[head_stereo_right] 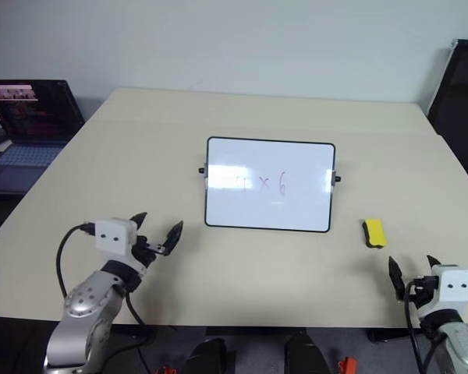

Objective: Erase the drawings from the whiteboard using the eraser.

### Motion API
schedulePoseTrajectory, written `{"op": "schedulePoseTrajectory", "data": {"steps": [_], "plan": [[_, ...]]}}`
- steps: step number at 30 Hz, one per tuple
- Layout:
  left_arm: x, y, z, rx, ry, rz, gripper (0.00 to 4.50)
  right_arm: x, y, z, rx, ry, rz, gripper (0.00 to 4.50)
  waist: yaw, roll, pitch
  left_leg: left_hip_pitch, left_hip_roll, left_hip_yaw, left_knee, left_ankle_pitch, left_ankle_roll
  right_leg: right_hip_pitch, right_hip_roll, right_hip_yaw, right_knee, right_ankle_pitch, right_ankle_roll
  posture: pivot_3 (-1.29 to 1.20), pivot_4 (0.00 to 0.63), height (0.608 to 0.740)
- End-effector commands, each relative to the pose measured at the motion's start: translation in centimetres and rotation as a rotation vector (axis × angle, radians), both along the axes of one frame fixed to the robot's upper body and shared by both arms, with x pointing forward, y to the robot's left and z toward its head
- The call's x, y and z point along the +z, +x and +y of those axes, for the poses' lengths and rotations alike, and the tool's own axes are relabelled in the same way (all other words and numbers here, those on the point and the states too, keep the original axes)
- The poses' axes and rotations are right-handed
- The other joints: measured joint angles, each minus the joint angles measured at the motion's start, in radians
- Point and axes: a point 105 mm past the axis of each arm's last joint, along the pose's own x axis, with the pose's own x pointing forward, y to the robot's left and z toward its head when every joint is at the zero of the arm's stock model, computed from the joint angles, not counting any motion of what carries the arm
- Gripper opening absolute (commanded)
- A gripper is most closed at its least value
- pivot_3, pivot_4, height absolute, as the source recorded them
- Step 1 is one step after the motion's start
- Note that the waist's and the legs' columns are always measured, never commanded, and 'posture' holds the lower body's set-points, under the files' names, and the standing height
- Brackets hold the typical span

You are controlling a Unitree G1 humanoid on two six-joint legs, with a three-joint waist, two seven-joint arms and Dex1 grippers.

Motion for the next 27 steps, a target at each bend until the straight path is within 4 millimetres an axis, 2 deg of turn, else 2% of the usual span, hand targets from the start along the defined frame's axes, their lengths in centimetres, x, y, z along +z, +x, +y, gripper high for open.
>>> {"op": "schedulePoseTrajectory", "data": {"steps": [1,3,6,10,16,17,22,27], "plan": [[0.9,0.4,-1.3,-0.065,0.001,-0.033,4.5,1.0,0.0,0.4,0.008,-0.008,-0.03,4.46,-0.001,0.0,0.0,0.0,0.0,0.0,0.0,0.0,0.0,0.0,0.0,0.0,0.0,0.0,0.0,0.0,0.15,0.74],[1.0,0.5,-0.9,-0.047,0.007,-0.045,4.5,1.1,-0.2,0.6,-0.004,-0.016,-0.034,4.46,-0.001,0.0,0.0,0.0,0.0,0.0,0.0,-0.001,-0.001,0.0,0.0,0.0,0.0,0.0,0.0,0.0,0.15,0.74],[1.4,0.6,-0.7,-0.039,0.008,-0.06,4.5,2.0,-0.7,2.1,0.038,-0.018,-0.054,4.46,0.0,0.0,0.0,0.0,0.0,0.0,0.0,0.0,-0.001,0.0,0.0,0.0,0.0,0.0,0.0,0.0,0.15,0.74],[2.0,0.4,-1.6,-0.152,0.056,-0.087,4.5,2.5,-0.7,4.2,0.1,-0.001,-0.063,4.46,-0.001,0.0,0.0,0.0,0.0,0.0,-0.001,0.0,0.0,0.0,0.0,0.0,0.0,0.0,0.0,0.0,0.15,0.74],[3.3,0.2,-1.9,-0.328,0.095,-0.126,4.5,3.0,-0.1,6.9,0.215,-0.014,-0.057,4.46,0.001,0.0,0.0,0.0,0.0,0.0,-0.001,0.0,-0.001,-0.001,0.0,0.0,0.0,0.0,0.0,0.0,0.15,0.74],[3.1,0.3,-1.3,-0.348,0.095,-0.117,4.5,2.7,-0.1,7.7,0.226,-0.014,-0.05,4.46,0.001,0.0,0.0,0.0,0.0,0.0,-0.001,0.0,-0.001,-0.001,0.0,0.0,0.0,0.0,0.0,0.0,0.15,0.74],[4.3,1.8,-1.7,-0.437,0.112,-0.133,4.5,3.0,-0.8,8.9,0.25,-0.016,-0.037,4.46,0.008,0.0,0.0,0.0,0.0,0.0,-0.001,0.0,0.0,-0.001,0.0,-0.001,0.0,0.0,0.0,0.0,0.15,0.74],[4.7,2.6,-3.1,-0.509,0.107,-0.146,4.5,3.2,-0.9,8.7,0.212,-0.03,-0.05,4.46,0.008,-0.001,0.0,-0.001,0.0,0.0,-0.001,0.0,0.0,0.001,0.0,-0.001,0.0,0.0,0.0,0.0,0.15,0.74]]}}
